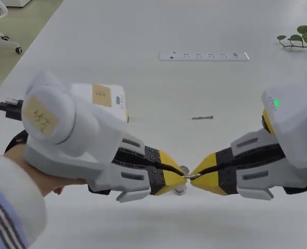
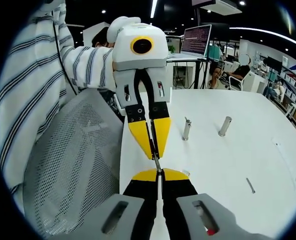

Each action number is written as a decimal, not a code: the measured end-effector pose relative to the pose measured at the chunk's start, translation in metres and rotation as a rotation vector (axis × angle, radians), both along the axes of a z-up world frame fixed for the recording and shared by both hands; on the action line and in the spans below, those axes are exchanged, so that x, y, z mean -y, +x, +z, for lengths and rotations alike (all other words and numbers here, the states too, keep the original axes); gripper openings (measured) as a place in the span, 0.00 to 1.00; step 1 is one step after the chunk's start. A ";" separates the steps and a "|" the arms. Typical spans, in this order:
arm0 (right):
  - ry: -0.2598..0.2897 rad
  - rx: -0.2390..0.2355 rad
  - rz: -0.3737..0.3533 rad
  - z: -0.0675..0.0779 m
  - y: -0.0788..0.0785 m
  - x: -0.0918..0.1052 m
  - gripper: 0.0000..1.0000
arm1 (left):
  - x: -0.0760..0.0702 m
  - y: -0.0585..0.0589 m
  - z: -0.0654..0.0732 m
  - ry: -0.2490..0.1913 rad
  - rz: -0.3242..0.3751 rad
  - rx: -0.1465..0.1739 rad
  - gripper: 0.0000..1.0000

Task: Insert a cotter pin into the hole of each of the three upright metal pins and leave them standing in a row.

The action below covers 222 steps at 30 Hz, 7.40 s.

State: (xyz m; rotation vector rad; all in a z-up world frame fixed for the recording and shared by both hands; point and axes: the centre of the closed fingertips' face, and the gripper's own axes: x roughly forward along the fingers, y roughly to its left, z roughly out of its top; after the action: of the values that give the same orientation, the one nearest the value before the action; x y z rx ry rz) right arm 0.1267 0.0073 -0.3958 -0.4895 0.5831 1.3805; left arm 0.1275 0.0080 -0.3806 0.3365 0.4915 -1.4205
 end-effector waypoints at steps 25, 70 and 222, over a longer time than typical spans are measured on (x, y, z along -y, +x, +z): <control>-0.127 0.038 -0.131 -0.026 0.023 0.046 0.00 | -0.001 0.025 -0.024 0.056 0.087 0.003 0.25; -0.187 0.044 -0.099 -0.051 0.036 0.045 0.00 | 0.011 0.044 -0.055 0.151 0.075 0.021 0.09; 0.246 -0.060 -0.251 -0.074 0.044 -0.020 0.12 | -0.094 -0.002 -0.046 -0.024 0.552 -0.118 0.99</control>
State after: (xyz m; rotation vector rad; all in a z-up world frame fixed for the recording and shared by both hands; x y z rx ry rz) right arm 0.1706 0.0274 -0.4696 -0.1705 0.4971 1.2093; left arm 0.1252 0.1017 -0.4267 0.0835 0.6083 -0.9099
